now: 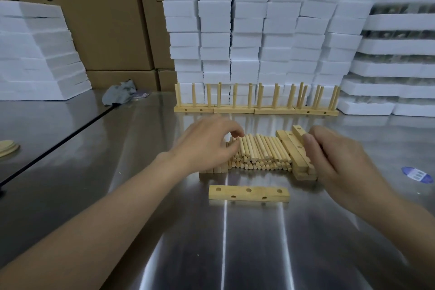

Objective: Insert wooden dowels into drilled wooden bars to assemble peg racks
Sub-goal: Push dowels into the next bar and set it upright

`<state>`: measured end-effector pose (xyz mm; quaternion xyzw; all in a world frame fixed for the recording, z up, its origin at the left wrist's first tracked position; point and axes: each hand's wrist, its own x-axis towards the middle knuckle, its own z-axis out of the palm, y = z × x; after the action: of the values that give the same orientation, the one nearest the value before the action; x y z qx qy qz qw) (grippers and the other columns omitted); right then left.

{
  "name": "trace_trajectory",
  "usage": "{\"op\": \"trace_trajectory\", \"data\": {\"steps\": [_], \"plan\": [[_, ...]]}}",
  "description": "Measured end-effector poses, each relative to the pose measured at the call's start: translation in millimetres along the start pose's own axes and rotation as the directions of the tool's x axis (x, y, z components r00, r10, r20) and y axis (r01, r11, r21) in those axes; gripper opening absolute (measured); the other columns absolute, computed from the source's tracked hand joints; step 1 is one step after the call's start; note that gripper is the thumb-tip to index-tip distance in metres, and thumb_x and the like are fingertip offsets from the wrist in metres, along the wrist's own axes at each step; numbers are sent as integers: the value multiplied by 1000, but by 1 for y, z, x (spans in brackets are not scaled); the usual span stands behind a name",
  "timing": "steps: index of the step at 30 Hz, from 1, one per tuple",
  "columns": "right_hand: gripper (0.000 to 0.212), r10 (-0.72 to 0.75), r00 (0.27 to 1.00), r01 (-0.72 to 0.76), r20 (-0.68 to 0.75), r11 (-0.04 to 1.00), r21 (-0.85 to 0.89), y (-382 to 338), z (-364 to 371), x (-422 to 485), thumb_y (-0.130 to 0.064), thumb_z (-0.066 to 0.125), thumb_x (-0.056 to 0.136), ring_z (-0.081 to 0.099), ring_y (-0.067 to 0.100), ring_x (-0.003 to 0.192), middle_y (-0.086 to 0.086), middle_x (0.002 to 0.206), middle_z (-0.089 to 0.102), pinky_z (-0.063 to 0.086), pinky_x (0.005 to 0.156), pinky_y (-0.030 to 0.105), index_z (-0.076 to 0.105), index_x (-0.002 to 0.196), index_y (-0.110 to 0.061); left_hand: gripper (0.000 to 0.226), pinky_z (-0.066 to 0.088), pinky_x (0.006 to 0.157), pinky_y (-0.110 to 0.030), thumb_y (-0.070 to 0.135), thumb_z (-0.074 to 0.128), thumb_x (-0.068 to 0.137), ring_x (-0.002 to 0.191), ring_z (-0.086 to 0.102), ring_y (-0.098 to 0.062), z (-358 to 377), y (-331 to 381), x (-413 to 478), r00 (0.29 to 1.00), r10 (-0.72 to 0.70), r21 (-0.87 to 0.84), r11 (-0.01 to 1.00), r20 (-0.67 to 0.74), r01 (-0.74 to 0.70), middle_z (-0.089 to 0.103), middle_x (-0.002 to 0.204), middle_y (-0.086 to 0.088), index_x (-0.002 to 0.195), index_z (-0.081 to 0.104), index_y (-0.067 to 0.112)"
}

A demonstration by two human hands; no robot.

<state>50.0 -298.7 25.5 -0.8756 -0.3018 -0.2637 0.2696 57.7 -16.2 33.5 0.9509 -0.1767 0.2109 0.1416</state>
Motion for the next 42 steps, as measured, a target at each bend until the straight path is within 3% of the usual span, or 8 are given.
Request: {"op": "trace_trajectory", "data": {"steps": [5, 19, 21, 23, 25, 27, 32, 42], "plan": [[33, -22, 1000, 21, 22, 999, 41, -6, -2, -1, -48, 27, 107, 49, 13, 71, -9, 72, 47, 38, 57, 37, 40, 80, -33, 44, 42, 109, -36, 49, 61, 97, 134, 51, -4, 8, -7, -7, 998, 23, 13, 1000, 64, -24, 62, 142, 19, 140, 62, 38], [28, -77, 996, 75, 43, 996, 43, -13, -5, -4, -47, 38, 104, 60, 9, 68, -13, 64, 58, 38, 50, 24, 56, 84, -36, 23, 57, 95, -40, 36, 73, 99, 106, 68, -10, 5, 9, -17, 950, 283, 147, 953, -131, -264, 77, 112, 7, 118, 79, 24], [26, -69, 997, 68, 21, 996, 60, -13, -5, -4, -43, 42, 104, 59, 10, 66, -12, 64, 58, 39, 50, 27, 57, 84, -36, 22, 58, 94, -34, 30, 73, 101, 106, 69, -8, 1, 13, -17, 929, 209, 23, 977, -305, -212, 78, 112, 7, 119, 78, 19], [25, -53, 999, 52, 9, 994, 91, -14, -4, -5, -42, 44, 104, 60, 11, 67, -11, 66, 60, 40, 52, 26, 59, 85, -36, 19, 58, 90, -29, 26, 72, 101, 104, 70, -3, -8, 20, -16, 901, -55, -302, 949, -430, -87, 77, 108, 12, 119, 77, 21], [22, -21, 1000, 19, 13, 987, 161, -18, -1, -6, -43, 49, 107, 62, 11, 71, -11, 75, 64, 42, 57, 20, 63, 92, -37, 15, 59, 81, -25, 21, 70, 102, 102, 73, -7, -22, 29, -13, 871, -315, -679, 734, -376, -28, 80, 102, 10, 115, 78, 22], [15, 19, 999, -31, 45, 957, 287, -27, 6, -9, -50, 57, 103, 65, 12, 76, -11, 83, 67, 46, 62, 18, 67, 104, -39, 15, 57, 76, -19, 20, 67, 104, 101, 76, -9, -34, 33, -17, 854, -434, -856, 516, -287, -26, 82, 104, 5, 114, 79, 21], [27, -19, 998, -8, 59, 909, 416, -50, 23, -20, -61, 67, 92, 67, 10, 82, -14, 86, 70, 46, 65, 9, 67, 113, -44, 20, 48, 75, -28, 29, 65, 105, 106, 76, -18, -32, 30, -42, 881, -462, -948, 313, -101, 55, 81, 110, -4, 109, 84, 25], [6, -36, 999, 13, 41, 892, 453, -59, 25, -24, -45, 70, 98, 64, 7, 70, -14, 74, 67, 42, 59, 8, 70, 97, -39, 19, 46, 76, -30, 29, 68, 102, 100, 76, -17, -23, 32, -46, 896, -439, -919, 378, -72, 111, 82, 104, -4, 109, 84, 21]]}}
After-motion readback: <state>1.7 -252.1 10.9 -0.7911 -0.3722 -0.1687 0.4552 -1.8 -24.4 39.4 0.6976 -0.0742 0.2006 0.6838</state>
